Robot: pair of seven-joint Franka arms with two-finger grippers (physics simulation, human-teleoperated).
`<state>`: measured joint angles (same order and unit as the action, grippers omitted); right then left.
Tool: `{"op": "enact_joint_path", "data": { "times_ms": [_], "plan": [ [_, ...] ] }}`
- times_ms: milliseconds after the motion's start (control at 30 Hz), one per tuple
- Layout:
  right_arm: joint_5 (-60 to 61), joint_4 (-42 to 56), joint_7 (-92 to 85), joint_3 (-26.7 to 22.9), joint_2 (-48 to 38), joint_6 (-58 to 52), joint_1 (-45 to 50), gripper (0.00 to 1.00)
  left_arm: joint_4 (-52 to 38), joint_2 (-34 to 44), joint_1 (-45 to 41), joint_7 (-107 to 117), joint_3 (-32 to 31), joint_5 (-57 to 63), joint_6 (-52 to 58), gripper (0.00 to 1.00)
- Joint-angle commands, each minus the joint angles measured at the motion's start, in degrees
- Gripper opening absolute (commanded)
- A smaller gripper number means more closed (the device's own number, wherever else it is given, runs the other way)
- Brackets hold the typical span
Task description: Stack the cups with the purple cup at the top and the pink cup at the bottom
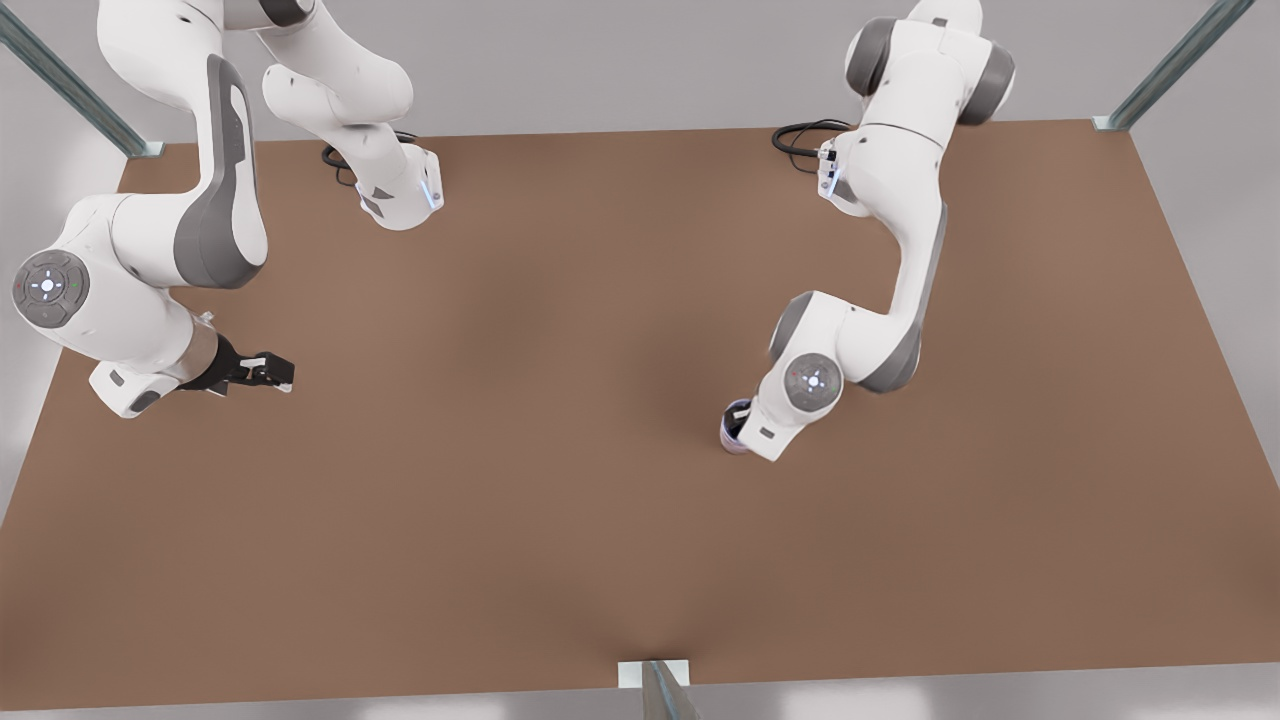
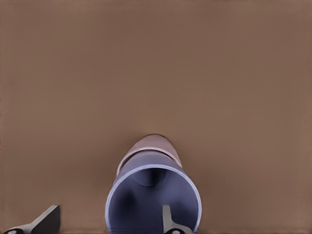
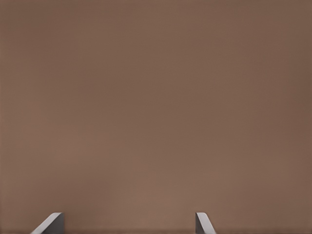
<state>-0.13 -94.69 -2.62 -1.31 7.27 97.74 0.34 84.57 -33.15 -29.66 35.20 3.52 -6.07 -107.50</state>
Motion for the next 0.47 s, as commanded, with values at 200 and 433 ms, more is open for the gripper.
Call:
{"op": "enact_joint_path", "data": {
  "times_ms": [200, 433],
  "plan": [
    [0.04, 0.12, 1.21, -0.01, 0.03, -0.71, 0.10, 1.00, -3.18, 16.54, 8.91, -41.33, 4.83, 8.80, 21.89, 1.00],
    [0.04, 0.12, 1.21, -0.01, 0.03, -0.71, 0.10, 1.00, -3.53, 18.30, 10.15, -41.96, 5.27, 8.53, 23.48, 1.00]
  ]
}}
